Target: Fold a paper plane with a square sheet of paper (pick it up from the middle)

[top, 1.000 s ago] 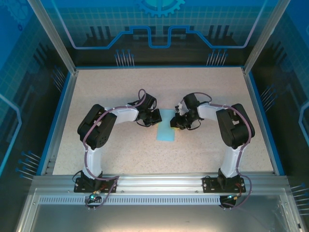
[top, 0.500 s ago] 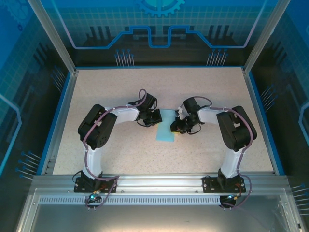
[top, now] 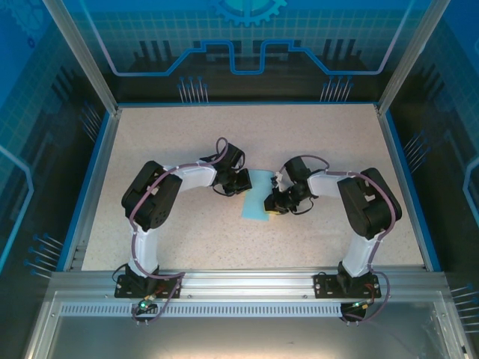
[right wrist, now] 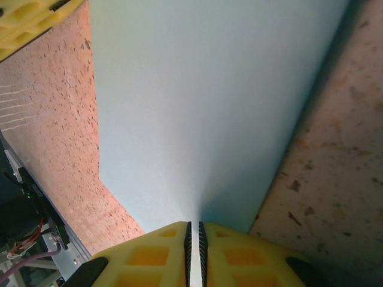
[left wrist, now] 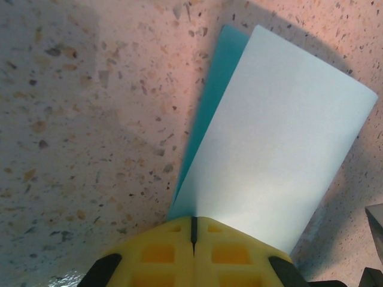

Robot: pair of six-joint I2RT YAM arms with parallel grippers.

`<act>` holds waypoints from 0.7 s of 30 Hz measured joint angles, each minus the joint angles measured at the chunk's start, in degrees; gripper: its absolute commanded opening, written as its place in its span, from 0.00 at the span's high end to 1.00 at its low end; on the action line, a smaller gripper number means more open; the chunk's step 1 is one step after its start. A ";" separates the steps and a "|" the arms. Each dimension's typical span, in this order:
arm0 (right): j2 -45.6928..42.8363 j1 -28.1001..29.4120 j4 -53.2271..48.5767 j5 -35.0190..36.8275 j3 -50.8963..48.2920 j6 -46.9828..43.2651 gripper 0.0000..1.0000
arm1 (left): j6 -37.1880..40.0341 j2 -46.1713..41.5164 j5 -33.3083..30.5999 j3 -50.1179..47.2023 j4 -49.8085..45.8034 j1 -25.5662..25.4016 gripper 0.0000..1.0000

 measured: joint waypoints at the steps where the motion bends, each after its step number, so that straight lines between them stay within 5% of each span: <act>1: -0.42 0.07 -0.37 0.42 0.00 0.28 0.84 | 0.00 0.00 0.00 0.07 -0.13 0.00 0.96; 9: -3.39 -1.03 -1.88 4.22 7.19 2.64 0.82 | -0.31 -0.98 0.20 0.76 -0.28 -0.28 0.75; 21: 8.44 -1.79 -3.39 13.70 20.50 2.43 0.83 | -2.01 -10.62 0.20 -3.43 1.36 -2.01 0.73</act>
